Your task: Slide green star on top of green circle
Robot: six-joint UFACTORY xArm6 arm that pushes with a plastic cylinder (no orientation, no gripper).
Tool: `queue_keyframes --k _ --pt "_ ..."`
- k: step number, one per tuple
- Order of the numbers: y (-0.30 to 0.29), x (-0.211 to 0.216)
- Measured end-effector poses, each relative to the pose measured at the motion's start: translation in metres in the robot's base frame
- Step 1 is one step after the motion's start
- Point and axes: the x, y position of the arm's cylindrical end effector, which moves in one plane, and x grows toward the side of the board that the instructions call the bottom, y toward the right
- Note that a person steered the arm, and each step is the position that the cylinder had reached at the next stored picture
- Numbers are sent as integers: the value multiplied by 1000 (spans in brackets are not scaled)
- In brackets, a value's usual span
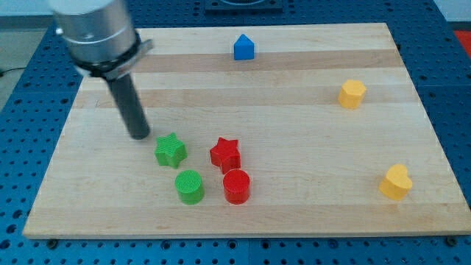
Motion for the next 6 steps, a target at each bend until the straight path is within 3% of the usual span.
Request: queue_keyframes --k 1,4,6 --pt "47 34" --pt "79 14" --pt "122 -46"
